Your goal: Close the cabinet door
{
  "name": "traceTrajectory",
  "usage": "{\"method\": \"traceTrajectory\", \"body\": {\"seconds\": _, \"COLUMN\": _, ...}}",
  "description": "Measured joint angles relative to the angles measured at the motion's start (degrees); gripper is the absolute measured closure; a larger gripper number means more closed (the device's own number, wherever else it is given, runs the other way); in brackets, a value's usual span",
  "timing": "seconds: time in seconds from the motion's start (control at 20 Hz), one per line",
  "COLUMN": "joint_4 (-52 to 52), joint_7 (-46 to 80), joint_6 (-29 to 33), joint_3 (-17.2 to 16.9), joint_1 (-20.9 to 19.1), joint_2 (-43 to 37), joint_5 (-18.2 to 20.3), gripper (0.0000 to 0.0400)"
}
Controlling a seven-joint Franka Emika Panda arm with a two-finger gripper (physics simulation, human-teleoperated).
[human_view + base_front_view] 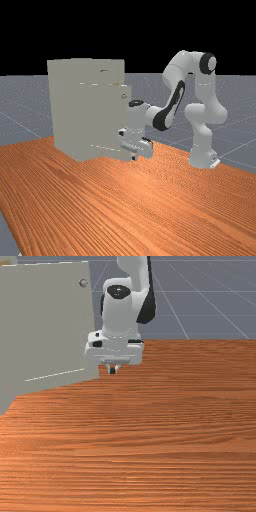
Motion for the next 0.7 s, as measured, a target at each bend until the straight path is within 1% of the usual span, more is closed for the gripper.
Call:
{"method": "traceTrajectory", "body": {"seconds": 0.15, "joint_4": 0.3, "joint_7": 4.6, "joint_6": -0.4, "joint_3": -0.4, "joint_1": 0.5, "joint_2": 0.2, "joint_5": 0.0, "gripper": 0.0398}}
{"method": "traceTrajectory", "body": {"seconds": 0.35, "joint_4": -0.1, "joint_7": 5.4, "joint_6": -0.2, "joint_3": -0.5, "joint_1": 0.8, "joint_2": 0.8, "joint_5": 0.1, "gripper": 0.0400}}
{"method": "traceTrajectory", "body": {"seconds": 0.45, "joint_4": -1.8, "joint_7": 5.3, "joint_6": 0.9, "joint_3": -0.9, "joint_1": 0.8, "joint_2": 1.2, "joint_5": 0.1, "gripper": 0.0400}}
{"method": "traceTrajectory", "body": {"seconds": 0.55, "joint_4": -2.9, "joint_7": 4.5, "joint_6": 3.0, "joint_3": -2.2, "joint_1": 0.2, "joint_2": 1.5, "joint_5": 0.0, "gripper": 0.0400}}
{"method": "traceTrajectory", "body": {"seconds": 0.7, "joint_4": -4.5, "joint_7": 1.4, "joint_6": 4.1, "joint_3": -5.5, "joint_1": -2.4, "joint_2": 0.4, "joint_5": 0.0, "gripper": 0.0400}}
